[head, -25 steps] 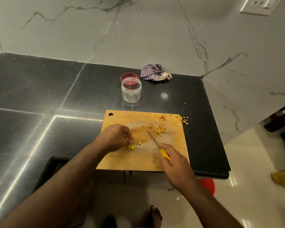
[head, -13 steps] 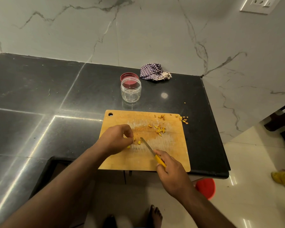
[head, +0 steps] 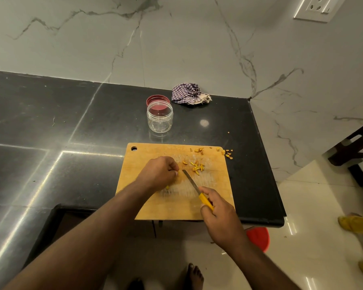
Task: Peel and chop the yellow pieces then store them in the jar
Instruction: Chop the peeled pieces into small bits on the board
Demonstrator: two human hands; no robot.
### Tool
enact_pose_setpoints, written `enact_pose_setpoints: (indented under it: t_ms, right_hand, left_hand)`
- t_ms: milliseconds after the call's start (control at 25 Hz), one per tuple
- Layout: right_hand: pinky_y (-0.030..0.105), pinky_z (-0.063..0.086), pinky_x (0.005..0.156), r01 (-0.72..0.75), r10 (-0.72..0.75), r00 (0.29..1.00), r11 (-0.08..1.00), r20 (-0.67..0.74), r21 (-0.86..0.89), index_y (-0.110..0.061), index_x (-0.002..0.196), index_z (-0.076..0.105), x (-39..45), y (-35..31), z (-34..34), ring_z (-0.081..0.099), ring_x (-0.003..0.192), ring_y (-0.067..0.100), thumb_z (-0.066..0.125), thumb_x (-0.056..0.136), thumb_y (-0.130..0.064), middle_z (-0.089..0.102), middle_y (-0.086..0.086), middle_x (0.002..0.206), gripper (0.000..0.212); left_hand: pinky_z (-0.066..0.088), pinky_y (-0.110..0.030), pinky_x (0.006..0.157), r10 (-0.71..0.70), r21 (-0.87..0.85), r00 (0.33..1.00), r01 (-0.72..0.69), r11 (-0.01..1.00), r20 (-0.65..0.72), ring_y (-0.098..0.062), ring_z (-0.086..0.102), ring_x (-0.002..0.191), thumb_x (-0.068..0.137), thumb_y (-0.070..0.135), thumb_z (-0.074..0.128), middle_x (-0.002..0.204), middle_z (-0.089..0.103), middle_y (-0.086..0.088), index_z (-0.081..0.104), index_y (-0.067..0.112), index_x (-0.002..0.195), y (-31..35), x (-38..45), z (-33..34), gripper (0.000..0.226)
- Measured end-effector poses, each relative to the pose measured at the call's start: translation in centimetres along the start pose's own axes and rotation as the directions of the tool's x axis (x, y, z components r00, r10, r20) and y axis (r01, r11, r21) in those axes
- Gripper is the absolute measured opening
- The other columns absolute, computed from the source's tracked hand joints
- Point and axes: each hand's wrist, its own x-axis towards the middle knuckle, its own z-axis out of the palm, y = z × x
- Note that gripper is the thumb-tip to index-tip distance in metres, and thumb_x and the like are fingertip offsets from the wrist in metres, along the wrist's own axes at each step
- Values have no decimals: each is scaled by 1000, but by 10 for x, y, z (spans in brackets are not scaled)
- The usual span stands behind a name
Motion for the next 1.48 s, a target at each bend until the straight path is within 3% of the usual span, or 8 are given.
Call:
enact_pose_setpoints:
  t_ms: [200,320,480,680,840,1280,1480]
  right_hand:
    - [21,47,80,-9,9,1000,1000,6,1,-34,142,44,0,4,-1,57,104,9,46,97,-20,57,-9,129,46]
    - [21,47,80,-3,3,1000,1000,-2,-19,-33,143,43,1,2,0,56,106,8,45,98,-20,56,-8,131,46]
    - [11,38,76,27,-26,1000,998,11,-61,-31,144,41,3,-8,5,52,104,4,43,99,-21,54,-7,132,46]
    - [16,35,99,46,-41,998,991,42,-129,-27,150,33,5,-19,8,43,125,5,39,101,-20,46,-7,145,50]
    - [21,34,107,62,-47,995,983,84,-173,-26,152,29,7,-23,12,41,130,7,36,102,-21,43,-5,147,51]
    - [36,48,90,67,-27,990,951,136,-302,-28,154,16,9,-26,28,54,108,20,33,101,-20,47,1,133,56]
    - [33,44,99,64,-25,988,964,152,-256,-27,155,18,-7,-23,26,49,121,17,34,101,-22,43,-1,143,56]
  left_hand:
    - [54,-29,84,-2,65,1000,4,998,-20,-13,63,100,92,20,62,115,71,3,74,23,112,-6,7,2,23]
    - [55,-28,80,-18,37,999,19,999,-33,-11,63,98,91,22,66,111,72,2,73,22,114,-11,5,2,25]
    - [53,-25,75,-5,40,998,7,999,-61,-7,61,94,90,23,68,110,71,4,74,23,113,-12,5,7,24]
    - [56,-28,74,14,84,993,-4,996,-118,-7,62,89,88,26,69,103,73,6,76,24,104,-12,2,12,17]
    - [57,-32,72,17,115,991,-1,993,-135,-8,63,85,87,26,67,96,72,9,77,25,98,-10,1,13,14]
    - [57,-36,68,-8,217,988,41,975,-152,-13,62,76,83,34,62,78,67,11,71,28,83,-6,3,16,10]
    - [55,-39,73,-19,252,986,61,966,-166,-16,60,80,82,34,60,80,65,10,69,29,81,-3,1,17,10]
